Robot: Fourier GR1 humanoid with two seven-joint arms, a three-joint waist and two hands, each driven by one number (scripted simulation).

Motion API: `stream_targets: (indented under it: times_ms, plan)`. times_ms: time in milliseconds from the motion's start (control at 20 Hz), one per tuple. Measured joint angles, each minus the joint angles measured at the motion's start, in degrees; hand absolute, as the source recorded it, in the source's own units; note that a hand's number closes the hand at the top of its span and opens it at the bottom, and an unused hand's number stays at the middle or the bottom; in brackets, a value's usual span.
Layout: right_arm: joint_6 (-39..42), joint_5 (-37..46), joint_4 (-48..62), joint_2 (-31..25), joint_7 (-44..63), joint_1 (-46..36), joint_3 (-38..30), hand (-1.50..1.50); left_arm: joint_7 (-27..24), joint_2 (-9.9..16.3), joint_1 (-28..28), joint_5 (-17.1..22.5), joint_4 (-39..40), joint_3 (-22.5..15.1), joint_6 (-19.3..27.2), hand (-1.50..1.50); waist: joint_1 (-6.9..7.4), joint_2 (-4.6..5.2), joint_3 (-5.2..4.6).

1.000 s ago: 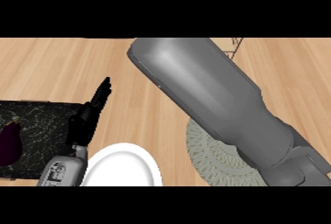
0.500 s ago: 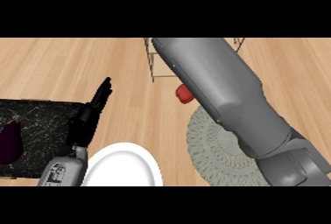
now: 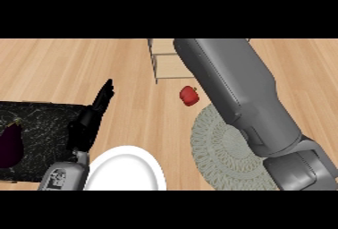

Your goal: Pick the can from the placemat and place it in the tiered shelf

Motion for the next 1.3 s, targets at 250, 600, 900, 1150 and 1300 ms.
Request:
stream_targets:
  times_ms: [250,600,900,1150,1300]
  plan:
    - [-3.0,-0.7,5.4,-1.4,-3.1,-0.1,-2.8,1.5,1.2,0.0,-1.2,0.1,0.3,0.4,-0.2,0.0,-0.08,-0.03,-0.04]
    - [-0.5,8.0,9.4,-2.9,6.9,0.4,-2.9,-1.5,0.3,0.1,-1.2,-0.1,1.5,1.2,0.1,0.0,-0.93,-0.33,-0.03]
    - [-2.0,7.8,5.1,-2.6,8.2,2.1,-5.1,-1.5,-1.8,0.0,-1.0,-0.2,3.5,1.6,-0.2,0.0,-1.13,-0.36,-0.01]
    - [-3.8,4.1,1.1,-1.9,5.9,3.5,-7.2,-1.5,-1.6,-0.6,-1.7,-0.7,4.0,1.4,0.3,0.0,-1.09,-0.36,0.01]
    - [-3.7,1.3,-1.4,-1.2,4.4,3.5,-7.9,-1.5,0.4,0.1,-2.3,-0.2,2.2,1.9,-0.4,0.0,-1.03,-0.42,0.03]
